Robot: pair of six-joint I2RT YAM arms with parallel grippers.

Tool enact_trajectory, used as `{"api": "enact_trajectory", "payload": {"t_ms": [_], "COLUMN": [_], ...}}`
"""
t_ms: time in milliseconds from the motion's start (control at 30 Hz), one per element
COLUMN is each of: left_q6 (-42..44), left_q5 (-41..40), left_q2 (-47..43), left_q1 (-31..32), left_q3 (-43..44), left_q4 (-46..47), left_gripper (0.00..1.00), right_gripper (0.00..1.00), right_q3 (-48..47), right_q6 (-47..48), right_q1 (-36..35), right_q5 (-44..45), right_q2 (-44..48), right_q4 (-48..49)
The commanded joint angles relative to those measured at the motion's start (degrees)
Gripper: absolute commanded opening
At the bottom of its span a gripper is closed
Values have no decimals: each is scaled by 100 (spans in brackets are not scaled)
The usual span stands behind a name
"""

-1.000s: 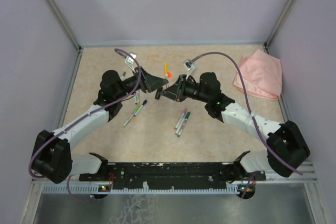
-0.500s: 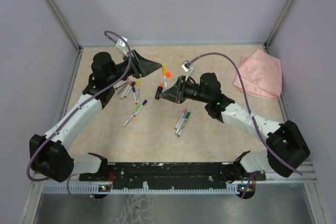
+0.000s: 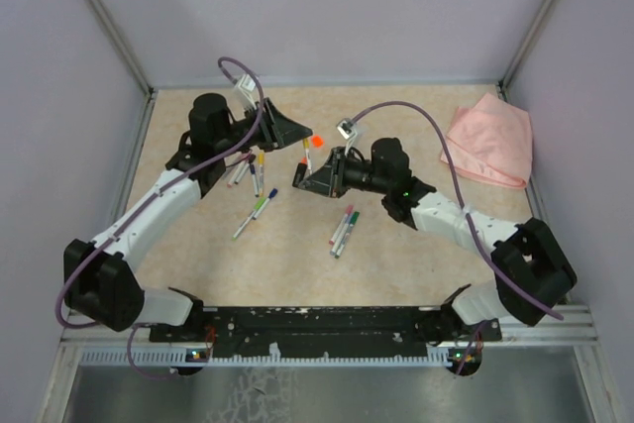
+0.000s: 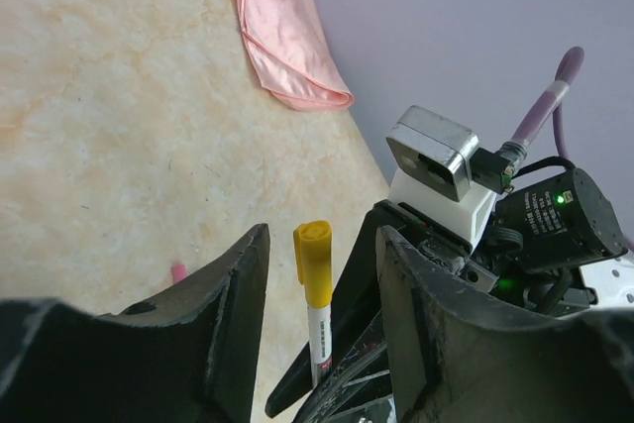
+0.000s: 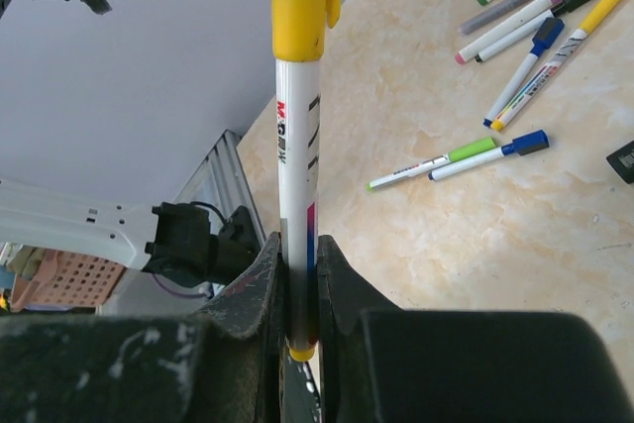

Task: Open the pen caps
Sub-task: Open the pen cap from the pen.

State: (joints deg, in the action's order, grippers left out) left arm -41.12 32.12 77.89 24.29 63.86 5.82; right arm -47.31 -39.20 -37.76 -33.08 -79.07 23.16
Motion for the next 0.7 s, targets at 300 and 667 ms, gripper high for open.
{"api": "enact_trajectory", "payload": {"t_ms": [300, 667], "left_q6": [224, 148], "left_q5": [538, 690], "left_q2": [328, 179], "left_q1": [35, -12], "left_q3": [379, 134], "left_q4": [-178, 377], "left_gripper": [23, 0], "right_gripper": [0, 54], "right_q3": [-560, -423], "right_q6": [173, -469], "right_q1": [-118, -24], "right_q5": [-66, 244], "right_q2": [-173, -33], "right_q4": [203, 748]}}
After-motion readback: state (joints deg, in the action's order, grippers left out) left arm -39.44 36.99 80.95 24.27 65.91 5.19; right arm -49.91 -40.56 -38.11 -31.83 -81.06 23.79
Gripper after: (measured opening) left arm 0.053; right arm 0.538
